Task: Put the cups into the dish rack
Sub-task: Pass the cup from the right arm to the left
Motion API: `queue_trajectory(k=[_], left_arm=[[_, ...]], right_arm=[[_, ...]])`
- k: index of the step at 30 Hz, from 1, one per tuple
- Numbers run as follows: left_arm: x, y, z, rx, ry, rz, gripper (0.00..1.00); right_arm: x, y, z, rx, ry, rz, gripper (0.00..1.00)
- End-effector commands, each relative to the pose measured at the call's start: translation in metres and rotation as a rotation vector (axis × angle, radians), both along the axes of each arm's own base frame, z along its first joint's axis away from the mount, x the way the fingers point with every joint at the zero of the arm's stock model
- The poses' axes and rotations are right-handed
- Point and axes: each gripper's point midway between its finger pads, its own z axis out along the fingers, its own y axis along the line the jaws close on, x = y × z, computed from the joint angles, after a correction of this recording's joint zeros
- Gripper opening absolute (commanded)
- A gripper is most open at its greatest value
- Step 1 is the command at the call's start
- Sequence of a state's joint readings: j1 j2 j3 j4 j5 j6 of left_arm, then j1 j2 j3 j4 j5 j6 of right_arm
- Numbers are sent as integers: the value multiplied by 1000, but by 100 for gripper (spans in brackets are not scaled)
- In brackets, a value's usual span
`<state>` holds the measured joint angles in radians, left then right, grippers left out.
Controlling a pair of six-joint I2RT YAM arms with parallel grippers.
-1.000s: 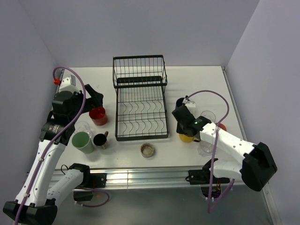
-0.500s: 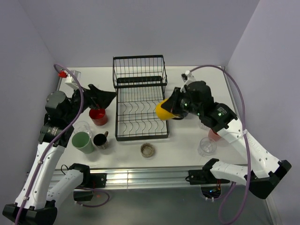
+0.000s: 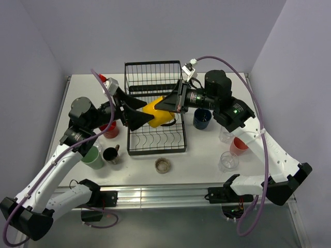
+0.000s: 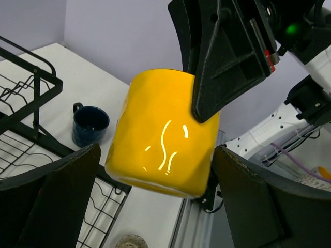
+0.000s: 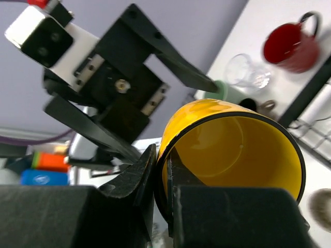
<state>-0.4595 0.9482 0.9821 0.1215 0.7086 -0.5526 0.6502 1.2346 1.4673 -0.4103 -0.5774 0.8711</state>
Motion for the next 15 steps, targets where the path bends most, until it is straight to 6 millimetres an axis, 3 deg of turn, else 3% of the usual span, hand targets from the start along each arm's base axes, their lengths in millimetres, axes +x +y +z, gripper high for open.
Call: queue_trajectory(k=[1, 8, 15], left_arm=[[2, -4, 30, -9, -184, 27, 99], [3, -18, 21, 28, -231, 15, 99], [5, -18, 12, 37, -226, 32, 99]], right_arm=[[-27, 2, 72, 200, -90, 115, 0], [-34, 7, 84, 290, -34, 188, 0], [-34, 1, 92, 380, -13, 210, 0]])
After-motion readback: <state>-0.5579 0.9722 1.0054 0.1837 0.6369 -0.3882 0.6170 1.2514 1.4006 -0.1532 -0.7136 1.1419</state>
